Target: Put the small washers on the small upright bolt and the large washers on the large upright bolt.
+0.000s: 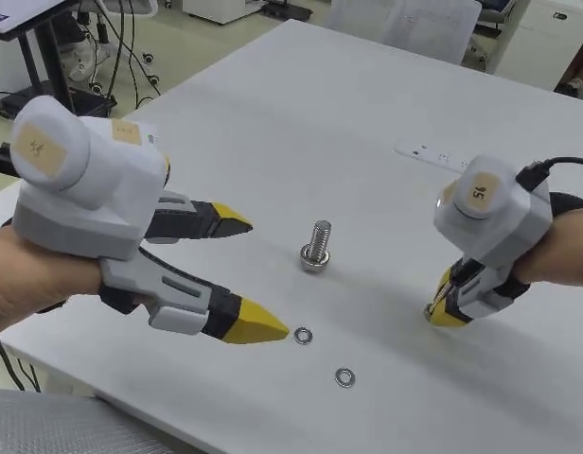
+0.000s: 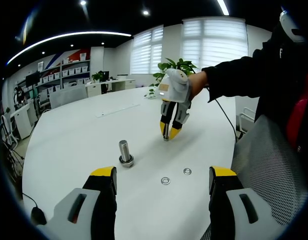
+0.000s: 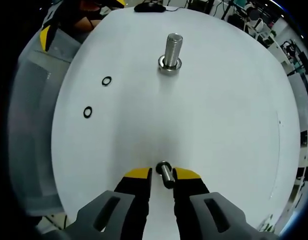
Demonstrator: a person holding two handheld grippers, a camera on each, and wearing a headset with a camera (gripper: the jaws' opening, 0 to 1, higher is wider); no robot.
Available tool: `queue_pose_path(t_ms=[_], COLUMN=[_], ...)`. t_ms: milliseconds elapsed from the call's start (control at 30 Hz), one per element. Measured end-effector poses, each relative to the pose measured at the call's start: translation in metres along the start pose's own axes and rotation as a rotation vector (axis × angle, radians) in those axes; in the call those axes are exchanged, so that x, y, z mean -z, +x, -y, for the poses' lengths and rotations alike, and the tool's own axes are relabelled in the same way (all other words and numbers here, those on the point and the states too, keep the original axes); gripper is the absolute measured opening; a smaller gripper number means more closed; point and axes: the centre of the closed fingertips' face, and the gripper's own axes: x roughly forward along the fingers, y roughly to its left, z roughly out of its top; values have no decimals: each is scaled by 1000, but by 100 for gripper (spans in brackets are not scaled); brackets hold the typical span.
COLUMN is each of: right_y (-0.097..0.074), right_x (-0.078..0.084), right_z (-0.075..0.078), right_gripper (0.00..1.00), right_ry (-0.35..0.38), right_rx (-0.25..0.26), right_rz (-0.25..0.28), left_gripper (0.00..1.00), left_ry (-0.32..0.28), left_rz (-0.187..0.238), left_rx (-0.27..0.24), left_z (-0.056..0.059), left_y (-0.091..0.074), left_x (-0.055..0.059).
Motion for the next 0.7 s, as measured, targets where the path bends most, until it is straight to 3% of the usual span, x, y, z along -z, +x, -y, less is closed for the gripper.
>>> queue_pose_path(t_ms=[300,700], right_y=[-7,-15], right_x=[2,18], right_z=[4,2], right_gripper=[20,21], right_ry=[20,60], right_rx=[16,31], right_rz=[17,23], left_gripper=[75,75], left_ry=[3,5], left_rz=[3,8], left_rx=[0,-1], left_z=[0,1], left_y=[-1,-1], left_x=[-1,-1])
